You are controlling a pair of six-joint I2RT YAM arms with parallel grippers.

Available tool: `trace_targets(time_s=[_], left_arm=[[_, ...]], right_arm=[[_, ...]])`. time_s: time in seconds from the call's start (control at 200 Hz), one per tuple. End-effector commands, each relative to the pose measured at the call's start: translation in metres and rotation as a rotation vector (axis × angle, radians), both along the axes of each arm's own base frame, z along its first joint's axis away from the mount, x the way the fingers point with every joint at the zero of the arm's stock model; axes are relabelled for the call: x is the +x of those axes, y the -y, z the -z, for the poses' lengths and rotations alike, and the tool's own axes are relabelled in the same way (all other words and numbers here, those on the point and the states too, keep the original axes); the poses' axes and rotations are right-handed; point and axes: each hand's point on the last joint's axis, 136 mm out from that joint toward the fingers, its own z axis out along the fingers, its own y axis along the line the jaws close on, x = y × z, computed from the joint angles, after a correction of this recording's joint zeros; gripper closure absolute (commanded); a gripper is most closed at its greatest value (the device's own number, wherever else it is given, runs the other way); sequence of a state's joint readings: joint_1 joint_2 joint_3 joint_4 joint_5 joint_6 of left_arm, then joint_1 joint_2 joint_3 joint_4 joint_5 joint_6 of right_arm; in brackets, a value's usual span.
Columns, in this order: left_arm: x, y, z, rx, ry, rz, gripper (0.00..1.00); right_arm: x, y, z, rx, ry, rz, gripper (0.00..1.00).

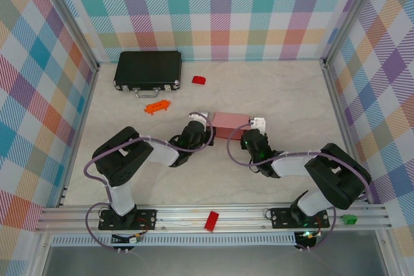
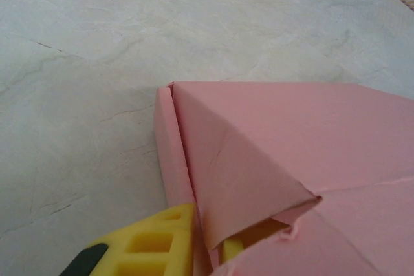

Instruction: Fold the paper box

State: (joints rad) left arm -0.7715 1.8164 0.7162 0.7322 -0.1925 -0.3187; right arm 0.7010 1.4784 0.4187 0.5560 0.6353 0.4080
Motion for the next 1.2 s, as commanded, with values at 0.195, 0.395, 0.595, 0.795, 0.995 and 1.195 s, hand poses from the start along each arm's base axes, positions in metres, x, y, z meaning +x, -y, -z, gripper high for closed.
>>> trace_targets(time_s=[0.195,0.395,0.595,0.795,0.995,1.195], left_arm=[[-0.006,-0.003,-0.011,-0.01,0.017,-0.001,0.8],[-0.008,-0.005,-0.012,-0.009,0.019,-0.003,0.78],[-0.012,-0.008,-0.011,-0.01,0.017,0.001,0.74],[-0.015,-0.008,-0.014,-0.02,0.022,0.015,0.66],[-0.019,-0.008,-0.015,-0.02,0.024,0.033,0.59],[-0.025,-0.01,-0.014,-0.011,0.021,0.053,0.51]], right_arm=[[-0.007,0.006,0.001,-0.007,-0.017,0.006,0.75],[-0.009,0.005,0.003,-0.008,-0.028,-0.003,0.73],[-0.01,0.003,0.005,-0.008,-0.036,-0.014,0.71],[-0.01,0.004,0.006,-0.008,-0.042,-0.011,0.71],[-0.009,0.004,0.006,-0.012,-0.043,-0.01,0.71],[-0.009,0.004,0.007,-0.015,-0.045,-0.008,0.71]])
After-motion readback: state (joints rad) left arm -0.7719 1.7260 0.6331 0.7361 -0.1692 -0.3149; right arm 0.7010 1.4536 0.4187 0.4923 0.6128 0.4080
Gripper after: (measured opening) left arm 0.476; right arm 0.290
